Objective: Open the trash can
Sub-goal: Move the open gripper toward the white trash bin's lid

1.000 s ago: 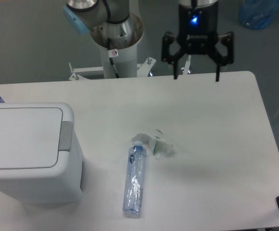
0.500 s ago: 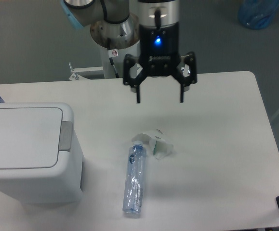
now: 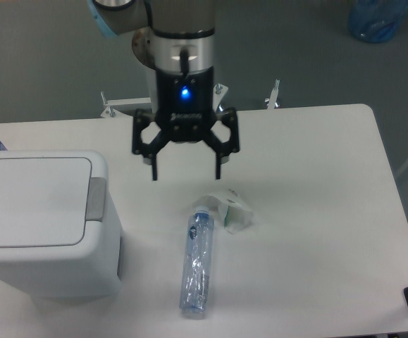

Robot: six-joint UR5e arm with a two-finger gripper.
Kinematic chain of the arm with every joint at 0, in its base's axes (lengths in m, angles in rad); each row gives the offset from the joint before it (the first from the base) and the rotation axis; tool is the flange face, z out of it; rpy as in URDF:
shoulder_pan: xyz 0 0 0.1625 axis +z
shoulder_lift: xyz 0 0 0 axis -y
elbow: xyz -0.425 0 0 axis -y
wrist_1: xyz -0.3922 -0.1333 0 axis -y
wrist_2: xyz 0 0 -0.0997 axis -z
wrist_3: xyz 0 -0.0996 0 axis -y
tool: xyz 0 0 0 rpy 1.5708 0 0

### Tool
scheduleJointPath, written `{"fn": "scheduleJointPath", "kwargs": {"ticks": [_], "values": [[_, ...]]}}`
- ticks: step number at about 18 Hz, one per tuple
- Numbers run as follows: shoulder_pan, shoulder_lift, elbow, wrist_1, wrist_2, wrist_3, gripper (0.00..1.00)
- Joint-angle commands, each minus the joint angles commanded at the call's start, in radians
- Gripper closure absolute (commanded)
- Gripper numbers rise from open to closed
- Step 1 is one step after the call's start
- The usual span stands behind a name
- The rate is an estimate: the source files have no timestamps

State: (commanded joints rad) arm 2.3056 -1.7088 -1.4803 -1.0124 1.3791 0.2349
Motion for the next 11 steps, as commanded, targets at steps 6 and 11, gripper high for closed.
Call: {"fn": "scheduleJointPath", "kwargs": {"ticks": [6, 11], "values": [[-0.035, -0.022, -0.008, 0.021, 0.002, -0.103, 0.00], [-0.057, -0.015, -0.038, 0.021, 0.002, -0.131, 0.00]]}}
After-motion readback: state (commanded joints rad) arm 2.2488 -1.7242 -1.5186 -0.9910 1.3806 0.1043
